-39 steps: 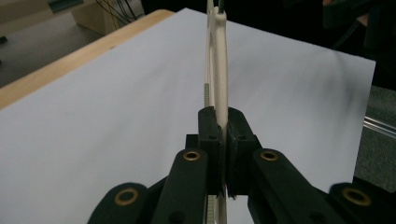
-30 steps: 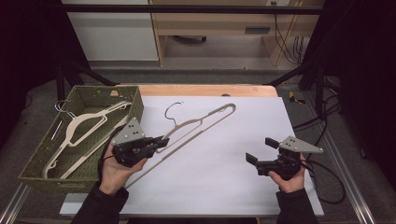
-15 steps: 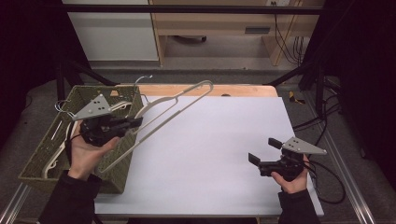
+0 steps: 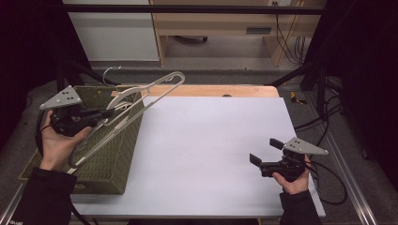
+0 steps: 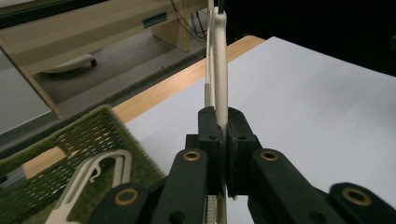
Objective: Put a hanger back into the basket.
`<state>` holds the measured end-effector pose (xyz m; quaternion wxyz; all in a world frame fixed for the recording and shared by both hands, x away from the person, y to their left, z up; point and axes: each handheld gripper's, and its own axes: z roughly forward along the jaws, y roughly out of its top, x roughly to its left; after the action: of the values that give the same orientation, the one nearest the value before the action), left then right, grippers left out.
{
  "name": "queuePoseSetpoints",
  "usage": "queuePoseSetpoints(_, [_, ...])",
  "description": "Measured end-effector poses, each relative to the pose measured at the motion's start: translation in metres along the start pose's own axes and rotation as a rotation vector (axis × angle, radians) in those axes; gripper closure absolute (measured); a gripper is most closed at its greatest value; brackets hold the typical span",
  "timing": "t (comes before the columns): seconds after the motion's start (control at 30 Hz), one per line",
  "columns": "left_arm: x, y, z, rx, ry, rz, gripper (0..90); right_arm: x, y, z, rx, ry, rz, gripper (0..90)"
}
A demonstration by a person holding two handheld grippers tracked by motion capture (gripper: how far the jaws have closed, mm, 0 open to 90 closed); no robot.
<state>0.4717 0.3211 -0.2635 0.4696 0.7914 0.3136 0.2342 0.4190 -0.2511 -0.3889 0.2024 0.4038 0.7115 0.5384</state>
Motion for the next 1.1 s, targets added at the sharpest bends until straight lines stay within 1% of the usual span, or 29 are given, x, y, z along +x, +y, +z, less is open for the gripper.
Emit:
queuePoseSetpoints(0.03, [0.002,-0.001,-0.001,-0.001,0.002,-0.005,86.8,0.000,0.000,0.000,-0.001,0.002,-0.001,0.8])
queuePoseSetpoints(0.07, [0.009,-0.005,-0.004,0.000,0.012,-0.014,86.8,0.000,0.000,0.000,-0.001,0.002,-0.001,0.8])
queuePoseSetpoints(0.2, [0.028,-0.017,-0.012,0.007,0.032,-0.025,86.8,0.000,0.000,0.000,-0.002,0.005,-0.002,0.8])
queuePoseSetpoints(0.27, [0.034,-0.023,-0.015,0.014,0.041,-0.040,86.8,0.000,0.000,0.000,-0.001,0.003,-0.002,0.8])
queuePoseSetpoints(0.3, [0.037,-0.025,-0.016,0.018,0.049,-0.036,86.8,0.000,0.000,0.001,0.002,0.005,-0.008,0.8])
queuePoseSetpoints(0.33, [0.042,-0.028,-0.018,0.022,0.058,-0.045,86.8,0.000,0.000,0.001,0.002,0.003,-0.006,0.8])
queuePoseSetpoints(0.47, [0.057,-0.039,-0.025,0.042,0.083,-0.052,86.8,0.000,0.000,0.002,0.004,0.005,-0.002,0.8])
queuePoseSetpoints(0.5, [0.057,-0.039,-0.025,0.042,0.083,-0.052,86.8,0.000,0.000,0.002,0.004,0.004,-0.001,0.8])
queuePoseSetpoints(0.53, [0.062,-0.043,-0.028,0.048,0.089,-0.051,86.8,0.000,0.000,0.002,0.004,0.005,-0.001,0.8])
queuePoseSetpoints(0.57, [0.062,-0.043,-0.028,0.048,0.089,-0.051,86.8,0.000,0.000,0.002,0.003,0.005,-0.001,0.8])
queuePoseSetpoints(0.6, [0.066,-0.048,-0.029,0.052,0.094,-0.056,86.8,0.000,0.000,0.001,0.003,0.008,-0.008,0.8])
queuePoseSetpoints(0.67, [0.070,-0.053,-0.028,0.053,0.106,-0.065,86.8,0.000,0.000,0.001,0.003,0.007,-0.008,0.8])
queuePoseSetpoints(0.7, [0.070,-0.053,-0.028,0.053,0.106,-0.065,86.8,0.000,0.000,0.001,0.003,0.008,-0.008,0.8])
queuePoseSetpoints(0.73, [0.074,-0.058,-0.028,0.062,0.110,-0.070,86.8,0.000,0.000,0.001,0.003,0.007,-0.008,0.8])
queuePoseSetpoints(0.77, [0.076,-0.060,-0.028,0.062,0.112,-0.078,86.8,0.000,0.000,0.001,0.004,0.007,-0.007,0.8])
queuePoseSetpoints(0.83, [0.077,-0.062,-0.028,0.066,0.113,-0.081,86.8,0.000,0.000,0.001,0.005,0.006,-0.007,0.8])
queuePoseSetpoints(0.87, [0.079,-0.064,-0.029,0.074,0.115,-0.075,86.8,0.000,0.000,0.002,0.003,0.004,-0.002,0.8])
queuePoseSetpoints(0.97, [0.082,-0.069,-0.030,0.080,0.125,-0.084,86.8,0.000,0.000,0.002,0.004,0.004,-0.003,0.8])
queuePoseSetpoints(1.1, [0.087,-0.076,-0.035,0.076,0.136,-0.107,86.8,0.000,0.000,0.001,0.004,0.005,-0.004,0.8])
